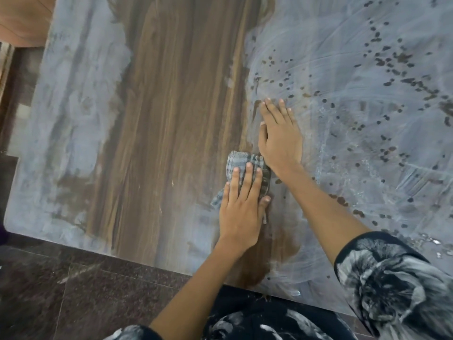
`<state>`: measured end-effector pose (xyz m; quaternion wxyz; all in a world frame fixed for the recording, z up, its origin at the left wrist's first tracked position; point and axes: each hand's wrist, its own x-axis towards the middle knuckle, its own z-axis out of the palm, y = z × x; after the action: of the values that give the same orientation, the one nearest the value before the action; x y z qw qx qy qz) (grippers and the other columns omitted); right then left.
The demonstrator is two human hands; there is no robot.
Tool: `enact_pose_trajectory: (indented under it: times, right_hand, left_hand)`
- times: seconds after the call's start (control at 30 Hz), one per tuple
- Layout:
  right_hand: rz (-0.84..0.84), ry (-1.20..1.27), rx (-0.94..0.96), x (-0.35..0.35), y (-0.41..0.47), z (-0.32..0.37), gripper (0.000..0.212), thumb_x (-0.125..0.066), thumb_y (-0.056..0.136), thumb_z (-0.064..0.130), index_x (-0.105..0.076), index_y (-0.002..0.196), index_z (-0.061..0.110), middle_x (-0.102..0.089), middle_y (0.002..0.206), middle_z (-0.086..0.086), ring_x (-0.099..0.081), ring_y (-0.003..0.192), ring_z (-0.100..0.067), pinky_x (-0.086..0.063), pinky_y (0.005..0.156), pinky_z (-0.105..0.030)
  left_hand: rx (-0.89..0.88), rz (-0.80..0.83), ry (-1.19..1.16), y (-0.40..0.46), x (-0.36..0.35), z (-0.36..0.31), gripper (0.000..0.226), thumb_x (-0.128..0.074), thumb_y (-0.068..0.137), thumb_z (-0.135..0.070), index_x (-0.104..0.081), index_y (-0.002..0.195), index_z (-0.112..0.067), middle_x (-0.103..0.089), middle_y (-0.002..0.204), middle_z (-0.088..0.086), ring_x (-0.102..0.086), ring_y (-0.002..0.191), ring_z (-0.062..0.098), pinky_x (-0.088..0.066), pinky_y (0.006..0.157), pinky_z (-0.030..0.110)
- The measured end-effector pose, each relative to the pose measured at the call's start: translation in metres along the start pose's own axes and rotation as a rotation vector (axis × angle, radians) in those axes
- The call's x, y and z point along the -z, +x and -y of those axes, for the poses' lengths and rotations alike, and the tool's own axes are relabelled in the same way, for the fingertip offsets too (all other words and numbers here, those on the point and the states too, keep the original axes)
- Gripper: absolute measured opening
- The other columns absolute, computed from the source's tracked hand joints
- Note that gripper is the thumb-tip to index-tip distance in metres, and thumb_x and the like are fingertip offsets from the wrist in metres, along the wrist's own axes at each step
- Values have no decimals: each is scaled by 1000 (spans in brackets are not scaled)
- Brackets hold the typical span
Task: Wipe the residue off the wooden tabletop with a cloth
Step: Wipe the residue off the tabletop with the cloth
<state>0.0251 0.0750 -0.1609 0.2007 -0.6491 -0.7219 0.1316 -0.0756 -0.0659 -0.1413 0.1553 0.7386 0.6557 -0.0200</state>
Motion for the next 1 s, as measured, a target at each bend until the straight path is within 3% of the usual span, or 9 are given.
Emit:
enact_pose_trajectory:
  times: [0.13,0.23,0.33,0.47,0.57,0.67,0.73,0.9,1.0]
  right_hand:
    - [-56,72,-13,1,-1,0,43,-35,95,14,-47,135,6,-45,142,-6,-33,137,-23,-20,116,-35]
    - [-93,121,-32,3,-3,2,40,-40,93,13,-53,130,5,-52,136,-6,-39,133,-21,-24,114,-35]
    - [-97,127,-40,3,-3,3,39,-42,92,12,-55,129,4,-53,135,-7,-41,132,-22,-26,114,-36]
    - [-165,127,-44,2,-2,3,35,-45,90,10,-61,121,4,-59,127,-9,-47,127,-24,-30,112,-40]
    - [-342,157,-201,2,-1,-1,29,-47,87,8,-67,108,5,-65,118,-9,-53,120,-26,-30,111,-46]
    - [-454,277,-392,3,-1,-5,31,-43,88,6,-67,106,5,-63,118,-9,-50,124,-28,-11,117,-27]
    - [-471,329,-414,3,-2,-5,33,-39,88,7,-68,106,4,-63,117,-10,-49,124,-28,-8,116,-23]
    - [-465,373,-406,5,-1,-1,28,-47,86,-2,-68,104,2,-65,113,-11,-54,119,-28,-30,111,-46]
    - [-512,453,-395,4,-2,-5,28,-44,88,2,-68,103,1,-66,110,-11,-56,115,-29,-45,94,-55]
  left_hand:
    - [32,-38,-39,46,18,22,61,-9,97,-48,-21,147,-17,-19,154,4,-13,143,27,-19,112,43]
    - [241,-15,-105,75,28,37,63,-14,95,-50,-6,149,-18,-1,157,1,4,144,24,-10,115,41]
    - [348,-87,-120,55,21,25,68,-10,94,-51,-17,147,-10,-15,155,10,-8,143,31,-20,112,47]
    - [142,-22,-30,28,14,13,60,-11,98,-45,-25,144,-9,-30,150,12,-25,138,35,-28,105,49]
    - [-189,46,50,57,28,34,56,-10,99,-41,-22,146,-14,-26,152,6,-20,140,30,-27,108,48]
    - [-518,97,171,114,45,44,54,-15,98,-40,-22,147,-17,-22,154,2,-16,142,26,-25,111,42]
    - [-443,60,181,154,55,45,53,-15,99,-38,-15,148,-18,-13,156,1,-7,144,25,-19,114,40]
    - [224,-133,-113,172,54,52,53,-18,100,-37,-13,148,-16,-9,157,3,-1,144,27,-13,115,43]
    - [71,-202,-69,120,36,32,54,-21,98,-37,-27,145,-13,-24,153,6,-15,142,29,-21,112,44]
